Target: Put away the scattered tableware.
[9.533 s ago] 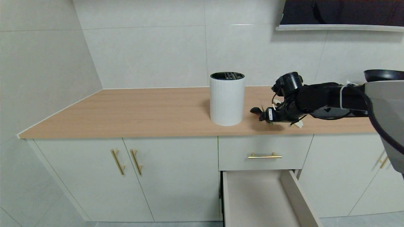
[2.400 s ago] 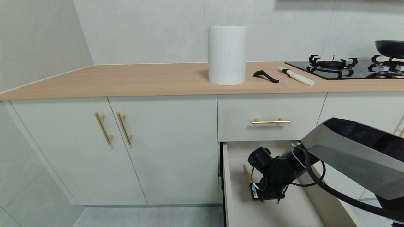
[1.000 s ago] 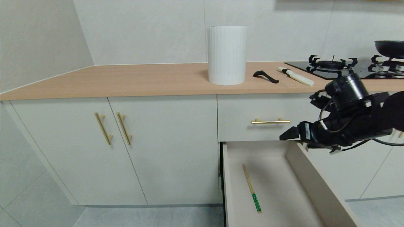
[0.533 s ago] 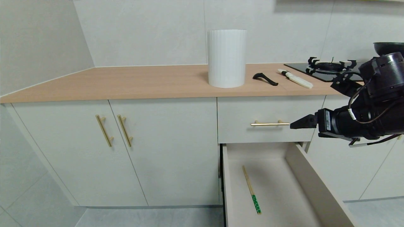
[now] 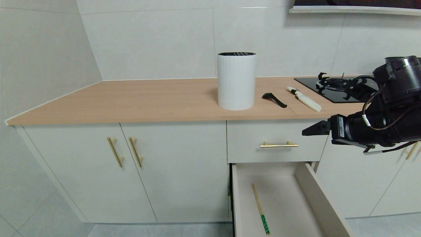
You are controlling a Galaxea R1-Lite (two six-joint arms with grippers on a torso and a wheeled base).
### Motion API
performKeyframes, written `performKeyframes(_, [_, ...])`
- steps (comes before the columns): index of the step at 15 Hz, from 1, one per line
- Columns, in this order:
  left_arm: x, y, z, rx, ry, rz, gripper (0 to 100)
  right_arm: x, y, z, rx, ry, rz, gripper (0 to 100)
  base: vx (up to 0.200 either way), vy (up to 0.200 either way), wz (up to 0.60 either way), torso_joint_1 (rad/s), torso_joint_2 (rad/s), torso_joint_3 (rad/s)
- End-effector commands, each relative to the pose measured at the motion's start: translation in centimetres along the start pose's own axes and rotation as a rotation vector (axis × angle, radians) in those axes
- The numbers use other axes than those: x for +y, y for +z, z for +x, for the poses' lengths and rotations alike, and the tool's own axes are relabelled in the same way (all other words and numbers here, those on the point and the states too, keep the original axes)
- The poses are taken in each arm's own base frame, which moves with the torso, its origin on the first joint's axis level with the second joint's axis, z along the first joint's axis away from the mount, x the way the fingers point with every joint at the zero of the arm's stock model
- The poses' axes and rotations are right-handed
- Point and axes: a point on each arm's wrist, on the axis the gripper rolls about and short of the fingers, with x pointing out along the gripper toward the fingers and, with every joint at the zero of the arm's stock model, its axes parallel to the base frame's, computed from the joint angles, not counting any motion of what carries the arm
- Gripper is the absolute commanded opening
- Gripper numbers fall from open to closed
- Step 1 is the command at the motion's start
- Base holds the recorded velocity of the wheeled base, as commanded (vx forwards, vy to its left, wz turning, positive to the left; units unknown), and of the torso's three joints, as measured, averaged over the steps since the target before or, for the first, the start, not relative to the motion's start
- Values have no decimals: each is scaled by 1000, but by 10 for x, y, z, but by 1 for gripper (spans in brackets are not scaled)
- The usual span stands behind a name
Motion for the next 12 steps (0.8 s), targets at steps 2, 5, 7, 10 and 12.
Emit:
performKeyframes(2, [0,0,0,1,0,0,100,-1,-1,3,7,-2,-3,100,0,0,0,171,-466,-293])
performKeyframes(5, [0,0,0,0,0,0,100,-1,-2,3,12,-1,-17,100,0,0,0,191,-466,-290])
performKeyframes(7, [0,0,0,0,0,0,100,-1,-3,3,15,-2,-18,100,0,0,0,198,-478,-278])
performKeyframes(10, [0,0,0,1,0,0,100,-1,-5,6,25,-3,-21,100,0,0,0,207,-486,-284])
performKeyframes(12, [0,0,0,1,0,0,100,0,-5,7,27,-2,-22,100,0,0,0,225,-505,-286])
